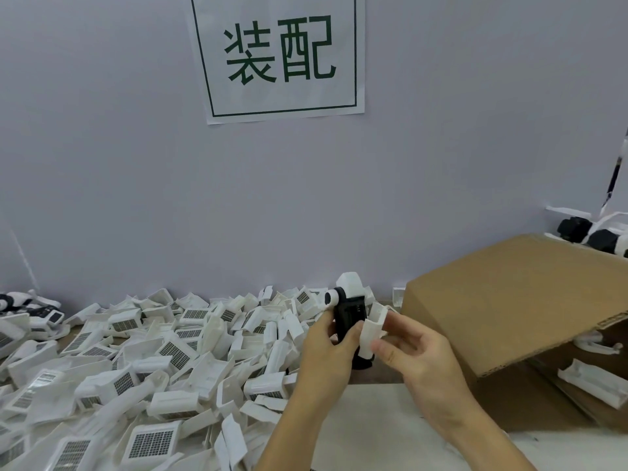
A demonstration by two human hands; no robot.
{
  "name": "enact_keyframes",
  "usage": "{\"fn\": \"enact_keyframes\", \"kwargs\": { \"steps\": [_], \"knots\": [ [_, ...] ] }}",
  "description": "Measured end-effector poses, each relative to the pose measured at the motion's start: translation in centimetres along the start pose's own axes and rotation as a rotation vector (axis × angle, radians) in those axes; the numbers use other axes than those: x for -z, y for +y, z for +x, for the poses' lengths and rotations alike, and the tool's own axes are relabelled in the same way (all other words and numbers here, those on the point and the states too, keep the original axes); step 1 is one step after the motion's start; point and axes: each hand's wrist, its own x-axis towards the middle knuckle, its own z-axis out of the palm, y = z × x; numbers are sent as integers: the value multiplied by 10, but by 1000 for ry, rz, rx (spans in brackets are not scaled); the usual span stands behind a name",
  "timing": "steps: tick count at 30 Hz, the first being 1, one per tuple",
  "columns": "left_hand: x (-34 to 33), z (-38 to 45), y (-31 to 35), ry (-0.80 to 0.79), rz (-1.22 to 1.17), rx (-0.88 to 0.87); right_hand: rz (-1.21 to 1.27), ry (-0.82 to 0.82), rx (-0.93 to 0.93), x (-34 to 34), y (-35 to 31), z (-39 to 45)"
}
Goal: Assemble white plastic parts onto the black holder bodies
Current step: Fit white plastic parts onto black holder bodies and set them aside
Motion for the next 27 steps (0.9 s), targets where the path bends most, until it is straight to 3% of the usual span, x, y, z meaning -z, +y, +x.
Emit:
{"fn": "enact_keyframes", "kwargs": {
  "steps": [7, 14, 27],
  "knots": [
    [-1, -6, 11, -140, -245, 120, -357, 212, 44, -8, 4, -1],
    [-6, -9, 8, -186, -182, 87, -451, 318, 115, -9, 6, -2],
    [-10, -11, 11, -188, -142, 83, -728, 304, 177, -10, 5, -2]
  ]
}}
